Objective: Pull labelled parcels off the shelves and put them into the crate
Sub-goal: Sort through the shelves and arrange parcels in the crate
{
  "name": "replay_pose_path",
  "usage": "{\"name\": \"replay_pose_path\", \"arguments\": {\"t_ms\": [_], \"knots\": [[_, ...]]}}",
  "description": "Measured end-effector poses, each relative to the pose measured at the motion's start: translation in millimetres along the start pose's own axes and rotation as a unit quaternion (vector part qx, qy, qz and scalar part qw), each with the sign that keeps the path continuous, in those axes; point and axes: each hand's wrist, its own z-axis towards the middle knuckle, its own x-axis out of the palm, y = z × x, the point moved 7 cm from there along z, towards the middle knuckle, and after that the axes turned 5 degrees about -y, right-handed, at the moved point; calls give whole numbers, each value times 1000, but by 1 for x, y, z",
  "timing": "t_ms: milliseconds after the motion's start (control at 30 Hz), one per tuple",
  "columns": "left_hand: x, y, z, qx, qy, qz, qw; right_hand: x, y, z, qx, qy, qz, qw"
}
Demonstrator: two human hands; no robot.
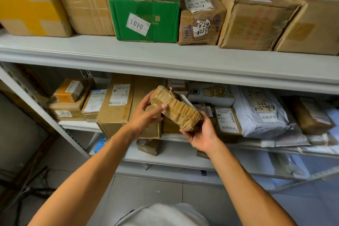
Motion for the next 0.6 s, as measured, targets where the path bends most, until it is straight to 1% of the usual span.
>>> {"name": "replay_pose_path", "arguments": {"t_ms": [67,167,233,300,367,433,467,533,600], "knots": [[-3,-5,5,-5,-14,4,1000,3,-10,3,23,19,-3,1000],[-14,-13,8,2,-12,4,1000,11,-14,4,1,42,-38,998],[-30,-15,8,2,-61,-41,997,24,-18,3,-20,60,-80,995],[-51,-16,5,18,-133,-74,988,44,-23,7,-52,73,-135,987],[-70,-15,-2,36,-190,-50,980,68,-29,11,-99,82,-189,974],[-90,-12,-8,41,-225,-6,973,93,-40,16,-137,112,-291,940],[-99,-11,-9,38,-234,26,971,106,-50,17,-145,137,-356,913],[-114,-12,-12,41,-240,111,963,127,-71,19,-132,177,-459,860],[-120,-16,-14,54,-235,214,947,139,-84,21,-127,187,-516,826]]}}
